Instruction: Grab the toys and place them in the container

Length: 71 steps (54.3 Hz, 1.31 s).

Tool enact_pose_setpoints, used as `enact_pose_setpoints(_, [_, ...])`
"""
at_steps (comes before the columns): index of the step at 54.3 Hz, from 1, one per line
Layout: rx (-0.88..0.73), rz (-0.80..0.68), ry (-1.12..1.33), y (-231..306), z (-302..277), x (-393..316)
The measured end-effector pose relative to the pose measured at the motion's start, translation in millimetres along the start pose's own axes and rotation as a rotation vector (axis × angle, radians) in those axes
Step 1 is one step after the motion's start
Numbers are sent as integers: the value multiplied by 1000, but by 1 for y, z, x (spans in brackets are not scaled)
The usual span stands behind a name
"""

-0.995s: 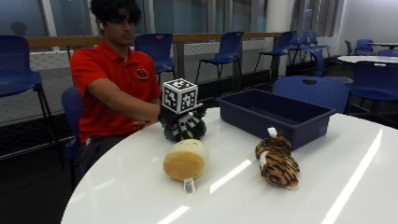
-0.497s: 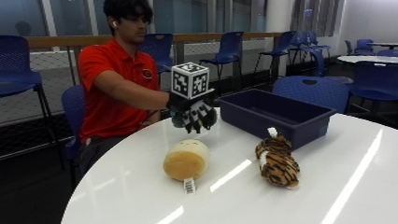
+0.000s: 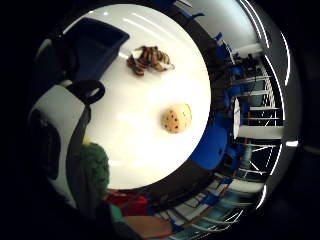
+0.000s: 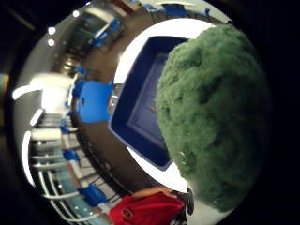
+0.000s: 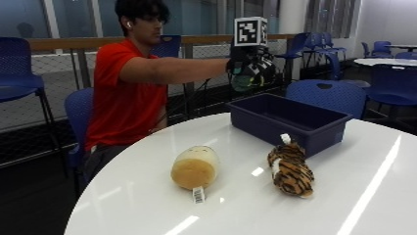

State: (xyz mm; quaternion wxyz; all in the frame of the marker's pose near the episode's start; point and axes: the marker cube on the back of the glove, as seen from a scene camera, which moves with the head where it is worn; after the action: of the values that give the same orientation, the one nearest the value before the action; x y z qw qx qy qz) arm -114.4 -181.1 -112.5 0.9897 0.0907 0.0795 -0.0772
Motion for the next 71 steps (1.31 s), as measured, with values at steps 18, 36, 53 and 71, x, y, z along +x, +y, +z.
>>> enact_pose_setpoints(18, [-28,-297,-54,-34,8,-69])
enact_pose_setpoints(36, [-160,-240,-7,-29,40,-45])
enact_pose_setpoints(53, [-177,94,-69,-4,65,76])
enact_pose_setpoints(71, [-176,282,-42,42,105,203])
